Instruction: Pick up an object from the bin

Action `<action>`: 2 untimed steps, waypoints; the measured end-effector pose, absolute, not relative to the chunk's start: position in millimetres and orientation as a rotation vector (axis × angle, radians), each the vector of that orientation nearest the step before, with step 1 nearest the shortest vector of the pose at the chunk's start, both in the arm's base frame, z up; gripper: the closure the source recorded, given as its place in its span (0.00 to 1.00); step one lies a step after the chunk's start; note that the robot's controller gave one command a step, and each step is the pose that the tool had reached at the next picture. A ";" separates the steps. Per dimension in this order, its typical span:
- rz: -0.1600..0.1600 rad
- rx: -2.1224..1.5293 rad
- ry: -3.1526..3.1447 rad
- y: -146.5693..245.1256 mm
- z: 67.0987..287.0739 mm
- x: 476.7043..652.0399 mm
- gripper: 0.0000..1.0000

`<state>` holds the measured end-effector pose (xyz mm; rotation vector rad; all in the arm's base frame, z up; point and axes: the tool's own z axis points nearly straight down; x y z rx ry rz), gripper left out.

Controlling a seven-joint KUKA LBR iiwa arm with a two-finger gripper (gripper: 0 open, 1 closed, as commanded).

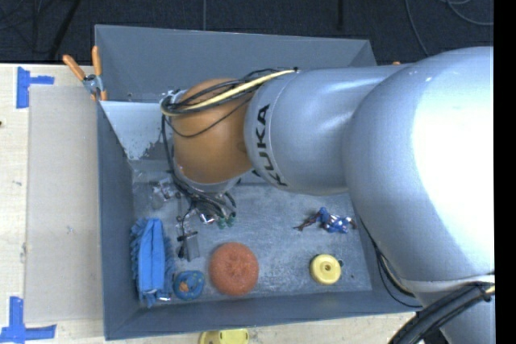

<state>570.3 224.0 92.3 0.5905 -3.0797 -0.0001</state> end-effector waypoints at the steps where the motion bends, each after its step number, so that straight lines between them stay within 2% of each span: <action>1: -0.001 1.058 -2.959 242.4 101.3 564.5 0.00; 2: -0.002 1.154 -2.919 245.5 68.2 535.9 0.00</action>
Offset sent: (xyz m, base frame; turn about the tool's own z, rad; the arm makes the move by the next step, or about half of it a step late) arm -0.0334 0.0212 -0.0223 -0.3767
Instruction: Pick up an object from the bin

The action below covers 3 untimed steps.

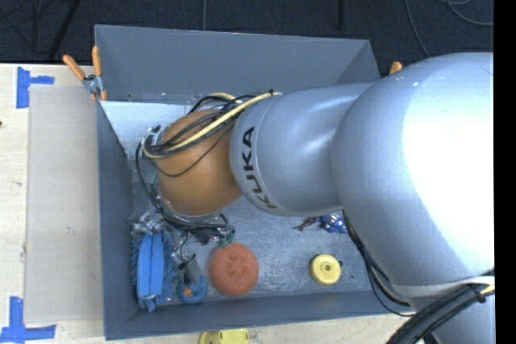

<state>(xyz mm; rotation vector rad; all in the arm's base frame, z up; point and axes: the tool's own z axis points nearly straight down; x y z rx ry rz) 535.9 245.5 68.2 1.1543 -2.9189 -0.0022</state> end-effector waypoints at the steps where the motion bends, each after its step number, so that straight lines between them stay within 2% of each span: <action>1: -0.003 1.560 -2.728 247.3 69.8 544.1 1.00; 3: -0.004 1.558 -2.728 247.1 71.6 543.7 1.00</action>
Offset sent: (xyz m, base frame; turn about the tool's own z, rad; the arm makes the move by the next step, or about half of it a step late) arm 0.0000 0.0000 0.0000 0.0000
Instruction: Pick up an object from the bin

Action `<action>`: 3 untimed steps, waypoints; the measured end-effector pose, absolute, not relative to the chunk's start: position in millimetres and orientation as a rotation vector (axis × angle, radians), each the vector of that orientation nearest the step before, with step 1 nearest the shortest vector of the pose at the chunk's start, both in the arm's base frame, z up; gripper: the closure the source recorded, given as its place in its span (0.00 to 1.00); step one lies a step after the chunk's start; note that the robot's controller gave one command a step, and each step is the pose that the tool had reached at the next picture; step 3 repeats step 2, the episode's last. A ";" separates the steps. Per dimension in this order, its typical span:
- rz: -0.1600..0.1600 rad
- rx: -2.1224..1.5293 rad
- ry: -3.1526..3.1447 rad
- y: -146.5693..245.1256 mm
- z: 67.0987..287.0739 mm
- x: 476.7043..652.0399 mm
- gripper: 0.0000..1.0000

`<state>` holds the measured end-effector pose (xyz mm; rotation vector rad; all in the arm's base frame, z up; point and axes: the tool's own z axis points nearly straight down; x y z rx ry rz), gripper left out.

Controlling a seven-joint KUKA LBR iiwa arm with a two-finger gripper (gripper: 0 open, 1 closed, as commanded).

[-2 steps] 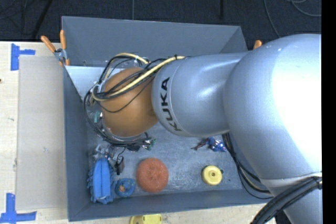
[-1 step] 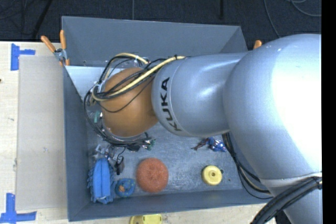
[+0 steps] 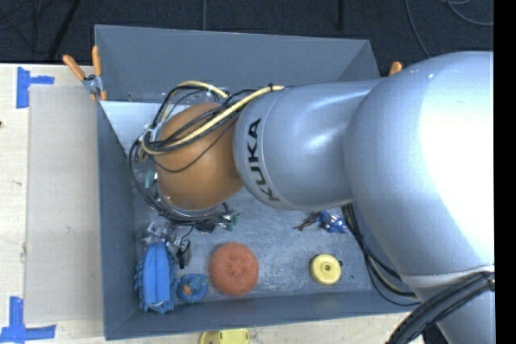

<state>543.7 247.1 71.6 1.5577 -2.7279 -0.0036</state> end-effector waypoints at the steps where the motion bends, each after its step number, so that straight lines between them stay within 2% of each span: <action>1: -0.004 1.554 -2.725 246.9 79.6 542.5 1.00; 2: -0.002 1.555 -2.729 247.5 91.8 543.1 1.00; 3: -0.002 1.555 -2.729 247.5 91.8 543.1 1.00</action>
Offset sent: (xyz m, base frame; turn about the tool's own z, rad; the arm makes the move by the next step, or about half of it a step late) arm -0.0001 -0.0001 0.0294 0.0000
